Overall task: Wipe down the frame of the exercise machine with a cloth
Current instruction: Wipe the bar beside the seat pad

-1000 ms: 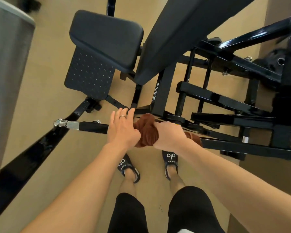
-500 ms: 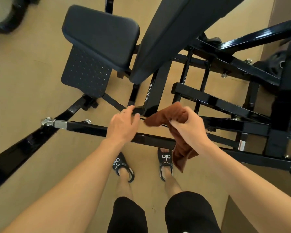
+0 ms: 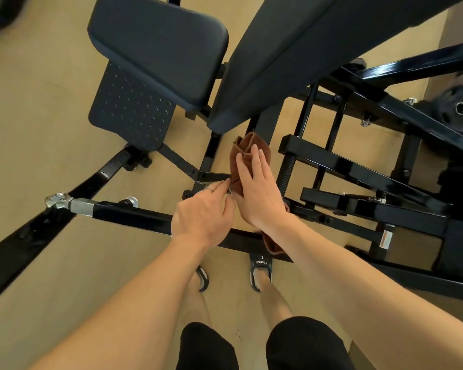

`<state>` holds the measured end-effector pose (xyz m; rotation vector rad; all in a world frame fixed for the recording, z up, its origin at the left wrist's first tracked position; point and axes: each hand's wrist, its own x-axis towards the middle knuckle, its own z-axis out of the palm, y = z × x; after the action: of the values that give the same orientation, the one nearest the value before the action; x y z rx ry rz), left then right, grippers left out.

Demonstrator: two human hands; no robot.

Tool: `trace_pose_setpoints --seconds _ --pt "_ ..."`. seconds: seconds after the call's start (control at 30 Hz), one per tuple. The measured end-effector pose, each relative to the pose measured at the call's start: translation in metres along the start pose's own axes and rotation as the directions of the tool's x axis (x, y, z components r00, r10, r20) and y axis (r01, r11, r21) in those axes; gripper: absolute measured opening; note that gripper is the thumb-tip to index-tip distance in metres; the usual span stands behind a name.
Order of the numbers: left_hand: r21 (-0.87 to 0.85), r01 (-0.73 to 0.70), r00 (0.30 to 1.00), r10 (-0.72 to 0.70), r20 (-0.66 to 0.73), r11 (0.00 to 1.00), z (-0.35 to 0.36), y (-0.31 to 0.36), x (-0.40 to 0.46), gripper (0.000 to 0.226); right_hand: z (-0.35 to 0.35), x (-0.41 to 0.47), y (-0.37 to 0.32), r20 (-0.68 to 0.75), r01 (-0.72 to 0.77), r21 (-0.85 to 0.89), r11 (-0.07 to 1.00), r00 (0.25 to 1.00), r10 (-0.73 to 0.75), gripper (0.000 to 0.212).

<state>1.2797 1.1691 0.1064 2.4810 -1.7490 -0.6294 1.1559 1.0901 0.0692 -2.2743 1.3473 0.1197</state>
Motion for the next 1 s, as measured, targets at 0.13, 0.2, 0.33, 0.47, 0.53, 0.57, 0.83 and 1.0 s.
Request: trace_pose_setpoints --seconds 0.13,0.2,0.33,0.47,0.53,0.57,0.83,1.0 --pt "-0.019 0.025 1.000 -0.025 -0.011 1.000 0.000 0.000 -0.001 0.049 0.009 0.010 0.011 -0.014 -0.007 0.016 1.000 1.000 0.007 0.082" --pt "-0.004 0.028 0.999 -0.028 -0.028 1.000 0.000 0.001 0.000 0.051 0.005 0.021 0.011 -0.032 -0.082 0.154 0.985 0.996 0.088 0.080" --pt "-0.006 0.035 0.999 -0.036 -0.036 0.999 0.002 0.001 0.001 0.049 -0.018 0.050 0.010 -0.088 -0.183 0.403 0.897 0.967 0.237 0.073" --pt "0.001 0.039 0.997 -0.039 -0.062 0.999 0.000 0.003 0.001 0.046 -0.025 0.049 -0.009 -0.047 -0.275 0.464 0.842 0.941 0.334 0.076" --pt "0.001 0.029 0.997 -0.029 -0.068 1.000 -0.002 0.004 0.000 0.044 -0.014 0.028 -0.026 0.046 -0.361 0.485 0.797 0.920 0.389 0.083" --pt "0.000 0.026 0.998 -0.026 -0.064 1.000 -0.003 0.005 0.000 0.044 -0.012 0.016 -0.035 0.119 -0.403 0.581 0.707 0.902 0.416 0.089" --pt "-0.017 0.048 0.997 -0.049 -0.062 0.999 -0.008 0.006 -0.002 0.045 -0.018 0.038 -0.026 0.107 -0.409 0.709 0.575 0.867 0.486 0.082" --pt "-0.029 0.083 0.995 -0.084 -0.050 0.996 -0.008 0.007 -0.002 0.046 -0.054 0.107 0.009 -0.010 -0.366 0.659 0.657 0.869 0.494 0.073"
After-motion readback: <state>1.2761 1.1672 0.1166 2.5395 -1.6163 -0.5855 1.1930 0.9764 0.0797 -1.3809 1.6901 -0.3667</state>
